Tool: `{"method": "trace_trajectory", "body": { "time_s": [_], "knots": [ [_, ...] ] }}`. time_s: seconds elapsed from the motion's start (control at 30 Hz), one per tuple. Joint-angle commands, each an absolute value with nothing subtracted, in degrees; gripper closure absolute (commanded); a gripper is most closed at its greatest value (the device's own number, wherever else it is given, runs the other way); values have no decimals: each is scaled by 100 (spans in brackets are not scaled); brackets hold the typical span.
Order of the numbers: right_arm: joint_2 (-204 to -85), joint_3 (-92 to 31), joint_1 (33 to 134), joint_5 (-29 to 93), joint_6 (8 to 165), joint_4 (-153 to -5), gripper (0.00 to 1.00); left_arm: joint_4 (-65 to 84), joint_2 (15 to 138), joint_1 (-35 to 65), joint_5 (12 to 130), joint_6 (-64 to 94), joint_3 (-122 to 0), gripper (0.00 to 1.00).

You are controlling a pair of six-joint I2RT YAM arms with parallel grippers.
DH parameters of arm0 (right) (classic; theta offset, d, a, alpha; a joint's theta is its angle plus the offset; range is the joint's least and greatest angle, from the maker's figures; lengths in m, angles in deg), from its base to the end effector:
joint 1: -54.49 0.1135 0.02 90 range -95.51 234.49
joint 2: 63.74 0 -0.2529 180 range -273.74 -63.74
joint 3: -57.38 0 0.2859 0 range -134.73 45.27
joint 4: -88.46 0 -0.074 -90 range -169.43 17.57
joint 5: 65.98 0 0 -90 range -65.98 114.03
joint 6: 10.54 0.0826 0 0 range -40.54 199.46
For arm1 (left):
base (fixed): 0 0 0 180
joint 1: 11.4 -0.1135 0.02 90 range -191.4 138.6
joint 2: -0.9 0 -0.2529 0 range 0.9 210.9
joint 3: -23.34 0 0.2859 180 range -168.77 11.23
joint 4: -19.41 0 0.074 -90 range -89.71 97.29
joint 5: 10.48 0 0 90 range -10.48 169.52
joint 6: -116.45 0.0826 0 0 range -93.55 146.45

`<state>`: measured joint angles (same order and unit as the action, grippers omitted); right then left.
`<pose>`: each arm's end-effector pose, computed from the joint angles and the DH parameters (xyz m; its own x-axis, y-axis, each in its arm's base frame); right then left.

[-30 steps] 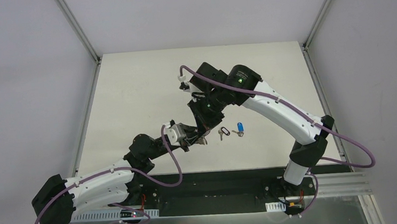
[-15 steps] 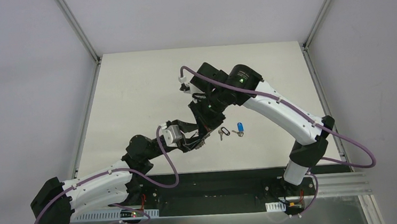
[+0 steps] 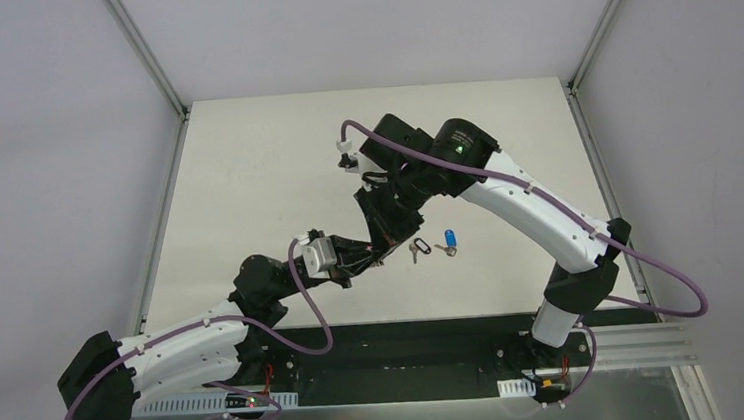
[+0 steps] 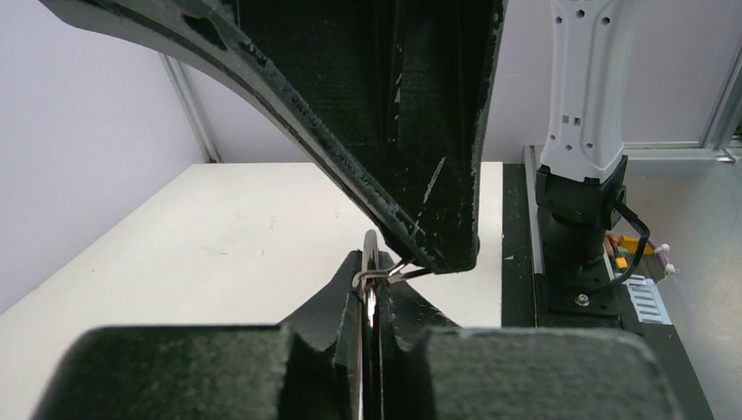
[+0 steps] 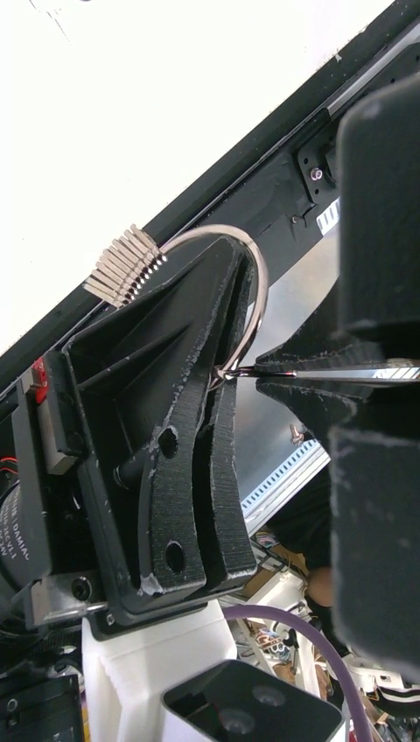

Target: Put the keys on the keyring

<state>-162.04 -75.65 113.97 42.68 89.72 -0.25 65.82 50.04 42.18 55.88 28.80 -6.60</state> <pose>0.1679 0.3368 0.3996 -0.5783 -0.6487 -0.4947 -0.8157 0.4520 0.3609 0.1263 -0.2270 0.2792 0.3102 -0.3571 -0.8811 0.9370 0.2718 0.2197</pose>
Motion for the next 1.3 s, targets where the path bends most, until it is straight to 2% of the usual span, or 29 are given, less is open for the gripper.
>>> {"method": "trace_trajectory", "body": {
  "time_s": [0.0, 0.37, 0.5, 0.6, 0.73, 0.83, 1.07, 1.27],
  "knots": [
    [-16210, -7674, 11485, 4494, 9136, 1, 100, 7383, 4888, 4213, 5478, 2775, -694, 100],
    [-16077, -7511, 11542, 4351, 9165, -74, 99, 7136, 4566, 4214, 5754, 2793, -609, 100],
    [-15934, -7349, 11556, 4270, 9201, -220, 87, 7082, 4563, 4217, 5838, 2794, -609, 100],
    [-15820, -7305, 11566, 4069, 9205, -292, 83, 7082, 4565, 4213, 5880, 2789, -624, 100],
    [-15508, -7217, 11605, 3669, 9170, -493, 70, 6975, 4531, 4213, 5975, 2789, -656, 100],
    [-15203, -7024, 11627, 3486, 9074, -791, 66, 6847, 4502, 4215, 6075, 2767, -680, 100],
    [-14337, -5970, 11824, 2492, 8619, -1824, 59, 6644, 4402, 4213, 6503, 2668, -705, 100],
    [-13134, -4333, 11982, 1617, 8249, -3760, 57, 6567, 4273, 4213, 6793, 2452, -811, 100]
  ]
}}
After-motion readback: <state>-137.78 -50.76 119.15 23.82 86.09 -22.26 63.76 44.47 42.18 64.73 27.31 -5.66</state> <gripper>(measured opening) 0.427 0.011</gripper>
